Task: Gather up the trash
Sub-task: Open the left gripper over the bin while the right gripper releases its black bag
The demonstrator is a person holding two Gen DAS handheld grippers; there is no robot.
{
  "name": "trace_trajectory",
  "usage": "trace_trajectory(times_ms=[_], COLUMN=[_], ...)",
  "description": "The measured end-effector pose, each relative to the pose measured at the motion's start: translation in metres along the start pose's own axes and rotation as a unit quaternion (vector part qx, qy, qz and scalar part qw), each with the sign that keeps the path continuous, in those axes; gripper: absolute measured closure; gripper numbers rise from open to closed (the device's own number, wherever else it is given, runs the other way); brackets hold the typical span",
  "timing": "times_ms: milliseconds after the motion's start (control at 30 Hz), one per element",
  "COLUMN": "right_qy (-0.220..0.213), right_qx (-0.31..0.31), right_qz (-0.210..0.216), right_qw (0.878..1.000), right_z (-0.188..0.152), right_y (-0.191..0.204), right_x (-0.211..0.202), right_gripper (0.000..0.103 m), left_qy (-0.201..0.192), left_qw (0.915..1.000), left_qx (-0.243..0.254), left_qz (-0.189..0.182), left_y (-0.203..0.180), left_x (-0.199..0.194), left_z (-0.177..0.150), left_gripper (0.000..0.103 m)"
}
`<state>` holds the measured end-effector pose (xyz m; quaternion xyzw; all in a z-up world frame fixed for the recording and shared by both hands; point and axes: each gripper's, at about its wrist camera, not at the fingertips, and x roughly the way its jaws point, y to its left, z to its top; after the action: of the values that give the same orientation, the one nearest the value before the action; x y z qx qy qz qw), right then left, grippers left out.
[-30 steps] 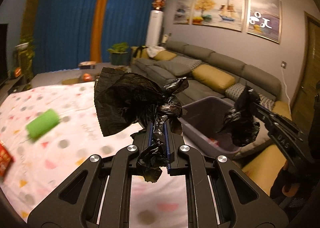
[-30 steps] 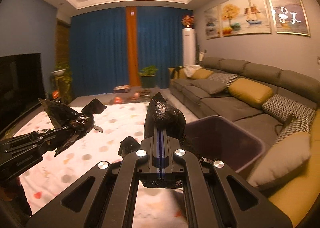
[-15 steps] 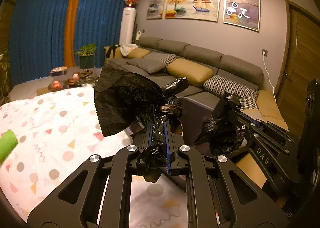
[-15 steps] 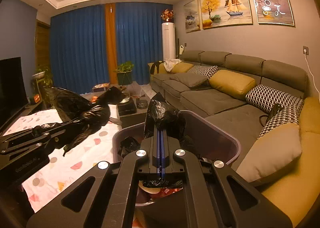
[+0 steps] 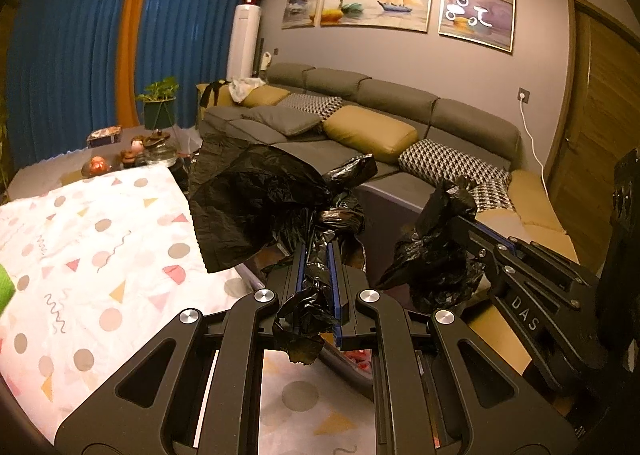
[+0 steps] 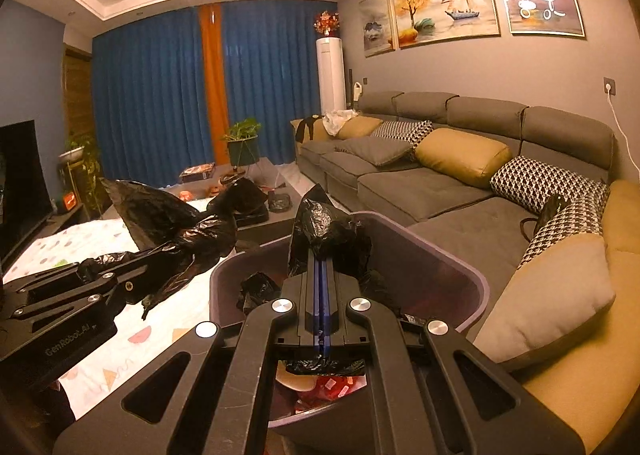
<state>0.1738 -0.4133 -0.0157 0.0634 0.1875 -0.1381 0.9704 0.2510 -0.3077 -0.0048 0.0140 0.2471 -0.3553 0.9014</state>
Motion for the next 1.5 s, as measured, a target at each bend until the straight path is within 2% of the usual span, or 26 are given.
trace_trajectory(times_ms=[600, 700, 767, 1000, 1067, 1167, 1267, 1300, 1333, 1400, 1500], right_qy=[0.014, 0.012, 0.007, -0.012, -0.021, -0.03, -0.034, -0.034, -0.035, -0.037, -0.04], right_qx=[0.009, 0.011, 0.014, 0.03, 0.037, 0.047, 0.055, 0.056, 0.057, 0.058, 0.059], right_qz=[0.009, 0.01, 0.011, -0.019, -0.03, -0.038, -0.044, -0.044, -0.045, -0.045, -0.042], right_qw=[1.0, 1.0, 1.0, 0.999, 0.999, 0.998, 0.997, 0.997, 0.997, 0.997, 0.997], right_z=[-0.003, -0.002, -0.001, -0.001, -0.002, -0.002, -0.001, -0.001, -0.001, -0.001, -0.001], right_y=[0.0, -0.001, -0.002, -0.014, -0.019, -0.027, -0.032, -0.034, -0.035, -0.036, -0.036], right_x=[0.012, 0.011, 0.01, -0.004, -0.01, -0.019, -0.025, -0.027, -0.028, -0.031, -0.035], right_gripper=[0.1, 0.093, 0.074, 0.071, 0.064, 0.063, 0.062, 0.061, 0.061, 0.06, 0.058], left_qy=[0.014, 0.014, 0.016, 0.025, 0.03, 0.036, 0.037, 0.037, 0.036, 0.025, 0.017], left_qw=[0.9998, 0.9997, 0.9997, 0.9991, 0.9987, 0.9979, 0.9975, 0.9973, 0.9974, 0.9978, 0.9987], left_qx=[-0.005, -0.005, -0.009, -0.006, -0.002, 0.007, 0.012, 0.013, 0.014, 0.012, 0.004], left_qz=[-0.016, -0.017, -0.019, -0.034, -0.041, -0.053, -0.06, -0.062, -0.062, -0.059, -0.048], left_y=[-0.001, 0.0, 0.0, -0.003, -0.007, -0.014, -0.019, -0.019, -0.021, -0.02, -0.015], left_x=[0.018, 0.018, 0.02, 0.029, 0.032, 0.037, 0.038, 0.038, 0.038, 0.032, 0.024], left_z=[0.002, 0.001, 0.002, -0.001, -0.003, -0.007, -0.01, -0.011, -0.013, -0.015, -0.016], left_gripper=[0.092, 0.092, 0.092, 0.092, 0.092, 0.089, 0.08, 0.067, 0.05, 0.038, 0.025])
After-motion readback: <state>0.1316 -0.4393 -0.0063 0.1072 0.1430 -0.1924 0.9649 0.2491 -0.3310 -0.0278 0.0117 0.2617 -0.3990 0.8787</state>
